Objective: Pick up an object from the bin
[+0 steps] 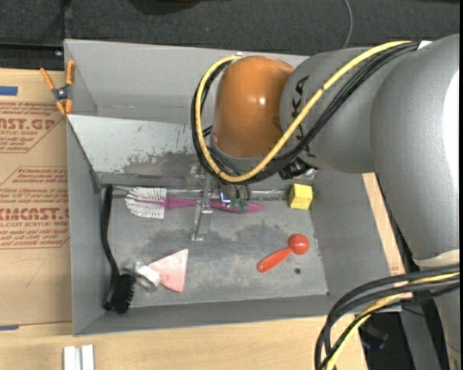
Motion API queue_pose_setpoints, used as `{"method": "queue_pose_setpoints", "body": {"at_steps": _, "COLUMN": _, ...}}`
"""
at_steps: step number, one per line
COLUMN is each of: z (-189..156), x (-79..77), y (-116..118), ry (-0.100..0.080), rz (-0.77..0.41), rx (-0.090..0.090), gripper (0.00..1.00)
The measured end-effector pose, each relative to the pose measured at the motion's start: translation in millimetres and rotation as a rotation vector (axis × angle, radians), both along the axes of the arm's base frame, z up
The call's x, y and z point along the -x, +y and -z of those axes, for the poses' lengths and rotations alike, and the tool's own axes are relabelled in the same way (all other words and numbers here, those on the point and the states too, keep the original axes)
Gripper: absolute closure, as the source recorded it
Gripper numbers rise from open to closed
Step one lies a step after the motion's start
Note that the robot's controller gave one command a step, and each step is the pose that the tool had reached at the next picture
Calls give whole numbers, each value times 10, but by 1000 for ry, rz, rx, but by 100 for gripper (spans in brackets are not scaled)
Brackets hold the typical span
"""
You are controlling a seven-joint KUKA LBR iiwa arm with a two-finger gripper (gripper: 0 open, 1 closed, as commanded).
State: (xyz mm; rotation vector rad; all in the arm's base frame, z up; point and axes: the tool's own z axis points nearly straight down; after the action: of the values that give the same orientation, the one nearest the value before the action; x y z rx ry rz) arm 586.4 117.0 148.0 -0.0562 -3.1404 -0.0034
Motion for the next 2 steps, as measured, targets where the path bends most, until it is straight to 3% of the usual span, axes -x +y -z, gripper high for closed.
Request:
{"method": "queue_pose_setpoints", "body": {"at_steps": 1, "z": 80, "x": -24, "y": -13, "ry": -11, "rz": 132, "rx": -5, "gripper": 0}}
{"method": "queue_pose_setpoints", "body": {"at_steps": 2, "z": 355, "x": -72, "y": -173, "ry": -1, "rz": 96, "rx": -1, "gripper": 0}}
